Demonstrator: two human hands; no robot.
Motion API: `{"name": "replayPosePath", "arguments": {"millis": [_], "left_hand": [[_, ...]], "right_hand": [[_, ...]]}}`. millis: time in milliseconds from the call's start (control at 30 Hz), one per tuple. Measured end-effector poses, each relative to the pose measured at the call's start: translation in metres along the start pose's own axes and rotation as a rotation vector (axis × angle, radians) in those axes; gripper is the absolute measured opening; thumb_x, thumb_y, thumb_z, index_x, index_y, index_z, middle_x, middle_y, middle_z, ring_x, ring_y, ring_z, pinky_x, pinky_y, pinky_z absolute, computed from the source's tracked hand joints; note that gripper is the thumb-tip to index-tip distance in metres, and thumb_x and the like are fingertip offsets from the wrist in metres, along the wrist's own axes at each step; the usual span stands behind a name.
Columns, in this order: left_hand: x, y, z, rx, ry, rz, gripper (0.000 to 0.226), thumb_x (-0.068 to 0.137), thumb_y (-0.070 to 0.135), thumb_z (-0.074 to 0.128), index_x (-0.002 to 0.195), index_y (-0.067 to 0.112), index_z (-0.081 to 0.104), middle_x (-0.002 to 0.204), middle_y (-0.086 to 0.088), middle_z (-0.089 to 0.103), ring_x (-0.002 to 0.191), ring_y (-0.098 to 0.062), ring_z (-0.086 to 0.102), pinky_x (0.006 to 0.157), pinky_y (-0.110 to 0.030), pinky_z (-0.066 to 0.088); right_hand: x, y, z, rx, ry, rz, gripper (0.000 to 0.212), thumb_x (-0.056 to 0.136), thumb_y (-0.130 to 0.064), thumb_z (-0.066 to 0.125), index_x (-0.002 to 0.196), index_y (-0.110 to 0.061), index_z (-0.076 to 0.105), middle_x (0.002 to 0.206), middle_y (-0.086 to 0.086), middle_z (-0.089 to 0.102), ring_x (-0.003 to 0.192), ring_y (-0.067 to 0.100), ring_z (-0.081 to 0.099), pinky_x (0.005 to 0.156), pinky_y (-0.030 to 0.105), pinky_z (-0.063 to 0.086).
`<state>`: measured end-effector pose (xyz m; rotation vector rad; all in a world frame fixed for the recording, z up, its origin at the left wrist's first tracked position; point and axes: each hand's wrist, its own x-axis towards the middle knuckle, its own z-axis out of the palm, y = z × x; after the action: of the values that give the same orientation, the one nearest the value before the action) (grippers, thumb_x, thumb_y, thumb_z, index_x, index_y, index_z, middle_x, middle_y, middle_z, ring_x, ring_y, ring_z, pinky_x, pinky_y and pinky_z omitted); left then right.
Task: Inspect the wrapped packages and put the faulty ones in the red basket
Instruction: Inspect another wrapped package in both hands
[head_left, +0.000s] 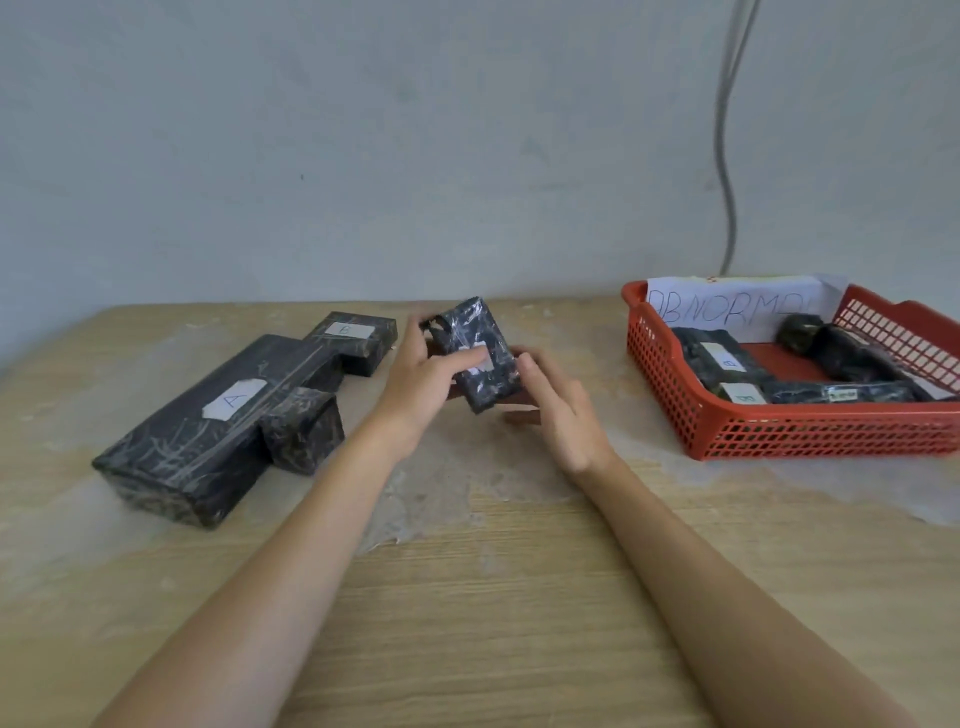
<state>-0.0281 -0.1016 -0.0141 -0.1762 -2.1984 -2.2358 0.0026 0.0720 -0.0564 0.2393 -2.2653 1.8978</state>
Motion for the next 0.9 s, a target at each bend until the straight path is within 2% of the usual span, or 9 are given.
{"name": "replayPosePath", "arguments": {"millis": [100, 200, 267, 333, 400, 467, 533, 733, 900], "left_hand": [[-0.003, -0.02, 0.007, -0.196, 0.048, -0.027, 0.047, 0.085, 0.012, 0.083, 0.122, 0.015, 0.053, 0.118, -0.01, 0.074, 0.107, -0.025, 0.076, 0.099, -0.05, 0.061], [-0.001, -0.03, 0.001, -0.204, 0.078, -0.006, 0.036, 0.091, 0.023, 0.079, 0.111, 0.01, 0.053, 0.11, -0.011, 0.075, 0.101, -0.026, 0.075, 0.091, -0.045, 0.063], [-0.002, -0.033, -0.002, -0.143, 0.067, -0.002, 0.03, 0.097, 0.016, 0.075, 0.116, 0.009, 0.052, 0.105, -0.011, 0.078, 0.1, -0.031, 0.076, 0.091, -0.048, 0.064], [-0.002, -0.036, -0.001, -0.052, 0.035, -0.009, 0.037, 0.096, 0.017, 0.073, 0.127, 0.023, 0.055, 0.104, -0.012, 0.079, 0.102, -0.031, 0.076, 0.098, -0.054, 0.06], [-0.005, -0.038, 0.003, 0.018, -0.014, 0.005, 0.034, 0.09, 0.031, 0.07, 0.122, 0.04, 0.062, 0.109, -0.009, 0.077, 0.107, -0.028, 0.074, 0.103, -0.058, 0.056], [-0.009, -0.038, 0.009, 0.042, -0.048, 0.023, 0.022, 0.089, 0.049, 0.065, 0.106, 0.036, 0.067, 0.108, -0.002, 0.077, 0.109, -0.026, 0.073, 0.104, -0.061, 0.053], [-0.01, -0.04, 0.014, 0.09, -0.009, 0.05, 0.027, 0.094, 0.055, 0.061, 0.101, 0.03, 0.064, 0.102, 0.001, 0.076, 0.104, -0.024, 0.073, 0.101, -0.06, 0.054], [-0.009, -0.041, 0.011, 0.07, 0.105, 0.081, 0.031, 0.094, 0.056, 0.057, 0.107, 0.029, 0.066, 0.104, 0.003, 0.077, 0.101, -0.019, 0.074, 0.097, -0.055, 0.058], [-0.004, -0.043, 0.003, 0.032, -0.007, 0.051, 0.021, 0.099, 0.033, 0.074, 0.115, 0.025, 0.065, 0.109, 0.004, 0.078, 0.104, -0.013, 0.074, 0.101, -0.043, 0.058]], "right_hand": [[0.005, 0.001, 0.004, 0.079, 0.068, 0.013, 0.024, 0.105, -0.031, 0.067, 0.128, -0.024, 0.07, 0.111, 0.005, 0.079, 0.097, 0.022, 0.079, 0.076, 0.046, 0.067], [0.011, 0.0, 0.002, 0.161, 0.16, 0.007, 0.02, 0.103, -0.021, 0.071, 0.123, -0.019, 0.073, 0.107, 0.005, 0.08, 0.089, 0.014, 0.076, 0.067, 0.036, 0.063], [0.012, 0.001, 0.0, 0.227, 0.212, 0.02, 0.02, 0.101, -0.023, 0.073, 0.121, -0.021, 0.074, 0.11, 0.014, 0.078, 0.09, 0.016, 0.074, 0.071, 0.038, 0.062], [0.013, 0.002, 0.0, 0.241, 0.231, 0.028, 0.014, 0.103, -0.028, 0.071, 0.116, -0.025, 0.075, 0.109, 0.023, 0.074, 0.091, 0.02, 0.071, 0.081, 0.047, 0.062], [0.013, 0.004, 0.002, 0.206, 0.241, 0.02, 0.009, 0.105, -0.026, 0.068, 0.112, -0.024, 0.074, 0.096, 0.013, 0.076, 0.086, 0.017, 0.072, 0.077, 0.043, 0.061], [0.015, 0.005, 0.005, 0.146, 0.264, -0.008, 0.006, 0.105, -0.019, 0.068, 0.108, -0.019, 0.072, 0.084, -0.001, 0.076, 0.079, 0.011, 0.073, 0.069, 0.032, 0.059], [0.015, 0.006, 0.007, 0.093, 0.283, -0.029, 0.004, 0.103, -0.017, 0.07, 0.106, -0.018, 0.072, 0.08, -0.005, 0.077, 0.074, 0.008, 0.073, 0.064, 0.027, 0.056], [0.013, 0.008, 0.008, 0.157, 0.198, 0.027, 0.037, 0.088, -0.022, 0.088, 0.121, -0.023, 0.07, 0.108, 0.006, 0.079, 0.097, 0.022, 0.079, 0.084, 0.041, 0.066], [0.014, 0.01, 0.008, 0.151, 0.238, 0.006, 0.022, 0.093, -0.024, 0.083, 0.113, -0.022, 0.076, 0.101, -0.001, 0.081, 0.096, 0.016, 0.078, 0.083, 0.037, 0.063]]}}
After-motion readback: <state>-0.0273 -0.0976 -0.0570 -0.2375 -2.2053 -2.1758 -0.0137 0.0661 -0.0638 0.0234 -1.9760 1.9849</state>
